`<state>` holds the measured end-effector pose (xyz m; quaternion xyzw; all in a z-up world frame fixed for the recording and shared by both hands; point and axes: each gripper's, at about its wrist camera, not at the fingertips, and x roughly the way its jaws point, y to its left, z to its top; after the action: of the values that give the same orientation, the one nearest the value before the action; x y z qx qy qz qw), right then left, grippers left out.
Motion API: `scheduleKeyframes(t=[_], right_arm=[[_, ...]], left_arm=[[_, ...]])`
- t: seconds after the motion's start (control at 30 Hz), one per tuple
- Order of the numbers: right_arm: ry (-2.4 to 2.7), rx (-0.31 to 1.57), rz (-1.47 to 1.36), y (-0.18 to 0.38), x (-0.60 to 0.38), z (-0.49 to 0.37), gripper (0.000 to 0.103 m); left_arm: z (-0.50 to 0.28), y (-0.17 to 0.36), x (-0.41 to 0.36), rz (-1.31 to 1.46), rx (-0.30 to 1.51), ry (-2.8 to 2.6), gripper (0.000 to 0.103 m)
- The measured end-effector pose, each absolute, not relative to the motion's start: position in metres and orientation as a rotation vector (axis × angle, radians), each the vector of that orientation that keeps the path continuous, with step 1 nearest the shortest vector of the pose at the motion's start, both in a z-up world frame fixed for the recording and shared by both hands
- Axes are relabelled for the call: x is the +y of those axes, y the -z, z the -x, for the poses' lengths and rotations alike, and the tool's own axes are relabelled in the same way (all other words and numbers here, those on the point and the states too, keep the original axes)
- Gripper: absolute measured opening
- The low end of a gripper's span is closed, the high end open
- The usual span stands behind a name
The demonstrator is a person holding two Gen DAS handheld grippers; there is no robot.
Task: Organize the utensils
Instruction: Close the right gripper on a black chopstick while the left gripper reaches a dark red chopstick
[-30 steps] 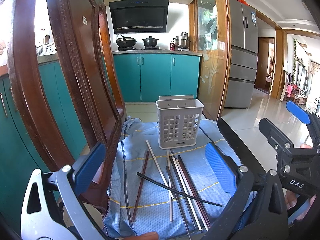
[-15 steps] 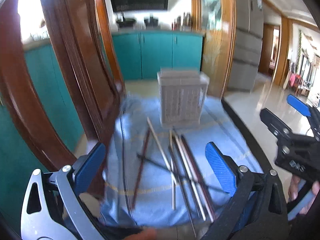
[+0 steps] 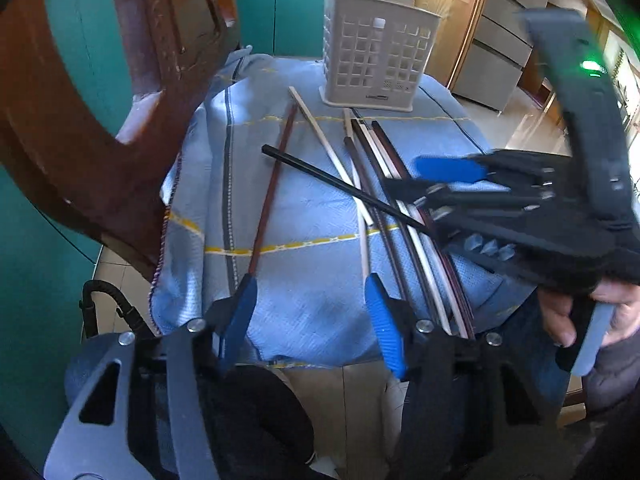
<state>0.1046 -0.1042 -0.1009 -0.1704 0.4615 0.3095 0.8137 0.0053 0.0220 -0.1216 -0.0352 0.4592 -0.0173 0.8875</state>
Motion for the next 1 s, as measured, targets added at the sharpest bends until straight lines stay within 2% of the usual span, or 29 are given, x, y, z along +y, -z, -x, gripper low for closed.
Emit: scheduleKeyframes(t=[0.17,0.2,0.3,0.5,0.63,0.7,0.83,0.87,0.93,1.0], right_arm=[[-0.675,1.036,0.375,0.116,-0.085,-0.11,0.02],[-0.69,1.038,0.357,0.114,-0.086,-0.111,0.009],[-0.692,1.051,0.28,0.113,-0.095,-0.119,0.006],[-0.632,1.029,0.101,0.084,-0.149,-0.121,0.006],[-0.456,1.031,0.089,0.076,-0.193,-0.125,0.006],[-0.362,1.058,0.085,0.084,-0.208,-0.132,0.006],[-0.352,1.106,0.022,0.096,-0.224,-0.137,0.007],[-0.354,1.103,0.013,0.095,-0.226,-0.137,0.008],[-0.346,1.093,0.011,0.091,-0.23,-0.135,0.018],[-0.337,1.081,0.009,0.087,-0.23,-0.138,0.025]], left_arm=[[-0.004,0.113,0.028,0.072,0.931,0.025,0.06],[-0.005,0.112,0.027,0.073,0.931,0.026,0.06],[-0.01,0.116,0.025,0.073,0.936,0.034,0.06],[-0.02,0.114,0.019,0.058,0.929,0.052,0.06],[-0.038,0.11,0.016,0.047,0.912,0.068,0.059],[-0.05,0.11,0.015,0.047,0.908,0.085,0.05],[-0.081,0.116,0.016,0.069,0.927,0.104,0.046],[-0.093,0.121,0.017,0.069,0.944,0.1,0.046],[-0.108,0.128,0.019,0.068,0.968,0.09,0.044],[-0.128,0.138,0.023,0.066,1.004,0.064,0.039]])
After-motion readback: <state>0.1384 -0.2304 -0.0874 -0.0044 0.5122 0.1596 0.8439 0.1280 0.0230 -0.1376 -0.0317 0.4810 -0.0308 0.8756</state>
